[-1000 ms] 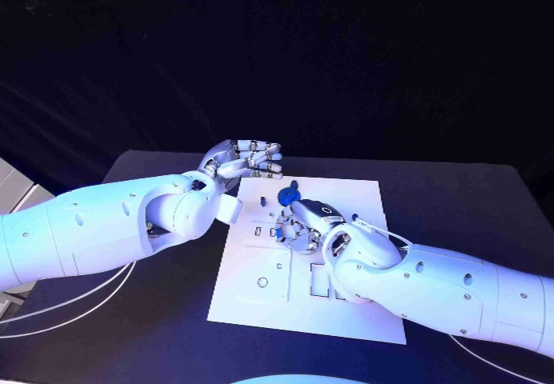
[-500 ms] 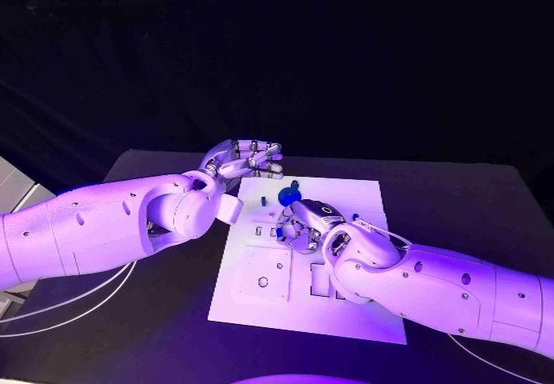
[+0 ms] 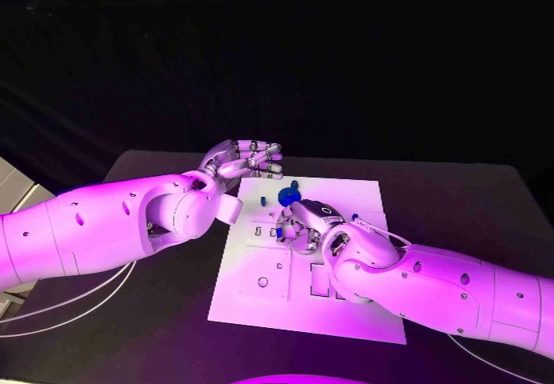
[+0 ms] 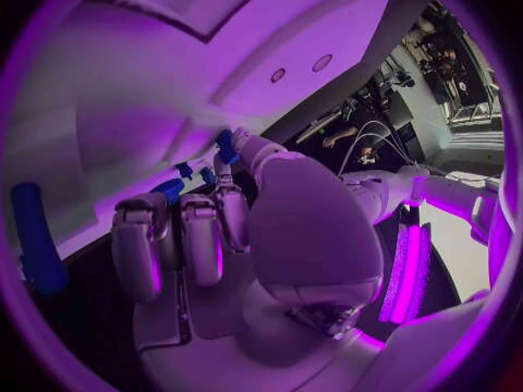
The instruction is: Assemble the parts on the task board
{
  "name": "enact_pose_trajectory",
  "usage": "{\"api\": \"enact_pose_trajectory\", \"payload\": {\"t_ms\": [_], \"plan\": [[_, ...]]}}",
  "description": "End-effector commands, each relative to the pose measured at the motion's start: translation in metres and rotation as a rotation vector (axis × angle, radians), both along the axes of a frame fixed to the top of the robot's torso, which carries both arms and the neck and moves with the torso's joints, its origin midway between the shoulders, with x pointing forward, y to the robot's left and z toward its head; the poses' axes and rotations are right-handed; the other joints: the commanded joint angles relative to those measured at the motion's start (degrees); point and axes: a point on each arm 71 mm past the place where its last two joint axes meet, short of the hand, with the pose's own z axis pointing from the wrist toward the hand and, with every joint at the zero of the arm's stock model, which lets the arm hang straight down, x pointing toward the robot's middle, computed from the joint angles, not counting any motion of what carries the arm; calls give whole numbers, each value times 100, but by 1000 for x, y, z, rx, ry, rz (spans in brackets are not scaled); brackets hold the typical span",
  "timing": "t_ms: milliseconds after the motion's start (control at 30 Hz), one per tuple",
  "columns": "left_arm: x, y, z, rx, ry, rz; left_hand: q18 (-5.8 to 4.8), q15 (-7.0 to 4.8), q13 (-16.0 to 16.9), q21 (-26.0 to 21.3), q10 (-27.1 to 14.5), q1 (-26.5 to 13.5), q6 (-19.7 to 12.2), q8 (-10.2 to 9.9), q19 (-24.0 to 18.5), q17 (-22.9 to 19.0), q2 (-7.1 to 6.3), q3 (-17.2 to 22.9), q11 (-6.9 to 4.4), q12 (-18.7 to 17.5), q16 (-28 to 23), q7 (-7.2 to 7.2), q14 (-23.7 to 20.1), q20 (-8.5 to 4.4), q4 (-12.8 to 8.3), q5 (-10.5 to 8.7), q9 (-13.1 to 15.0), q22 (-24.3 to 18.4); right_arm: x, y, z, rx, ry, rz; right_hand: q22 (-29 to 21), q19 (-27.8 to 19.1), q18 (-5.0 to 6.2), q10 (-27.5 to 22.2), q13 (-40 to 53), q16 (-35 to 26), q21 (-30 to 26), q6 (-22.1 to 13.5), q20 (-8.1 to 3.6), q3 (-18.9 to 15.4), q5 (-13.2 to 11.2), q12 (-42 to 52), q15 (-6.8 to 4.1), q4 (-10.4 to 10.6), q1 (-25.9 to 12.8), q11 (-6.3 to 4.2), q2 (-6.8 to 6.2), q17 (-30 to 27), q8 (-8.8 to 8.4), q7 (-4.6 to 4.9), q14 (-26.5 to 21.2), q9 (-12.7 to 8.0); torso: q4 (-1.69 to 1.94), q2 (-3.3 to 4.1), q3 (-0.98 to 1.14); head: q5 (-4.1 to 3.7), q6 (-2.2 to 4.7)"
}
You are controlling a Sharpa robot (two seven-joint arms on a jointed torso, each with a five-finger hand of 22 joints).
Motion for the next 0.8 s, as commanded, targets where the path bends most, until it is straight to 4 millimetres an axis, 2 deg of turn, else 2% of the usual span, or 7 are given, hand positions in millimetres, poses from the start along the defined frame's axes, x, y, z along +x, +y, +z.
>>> {"api": "enact_pose_trajectory", "payload": {"t_ms": [33, 467, 800], "plan": [[0, -1, 1, -8, -3, -11, 72, -10, 5, 15, 52, 44, 24, 20, 27, 5, 7, 35, 1, 23, 26, 332, 1, 7, 4, -15, 7, 5, -2, 1, -3, -22, 4, 17, 1482, 583, -72, -35, 447, -13, -6, -47, 33, -19, 19, -27, 37, -11, -32, 32, -39, 1300, 21, 20, 550, -9, 5, 2, 0, -2, 6], [0, -1, 1, -7, -3, -9, 71, -9, 5, 16, 54, 46, 25, 24, 23, 8, 6, 38, 0, 27, 27, 331, -9, 7, 4, -15, 8, 5, -2, 2, -2, -15, -1, 14, 1467, 574, -67, -115, 383, -17, -25, -189, 75, -48, 19, -107, 90, 10, -147, 97, -160, 1294, -20, 94, 548, -43, 0, 1, -5, -6, 17], [0, 0, 1, -7, -3, -8, 70, -8, 4, 16, 54, 48, 25, 26, 20, 10, 5, 39, 0, 28, 28, 330, -15, 7, 3, -15, 8, 5, -2, 2, -1, -6, -4, 13, 1443, 558, -58, -330, 215, -26, -59, -526, 166, -104, 19, -299, 194, 49, -254, 217, -296, 1275, -167, 227, 543, -132, 8, 2, 0, -11, 19]]}}
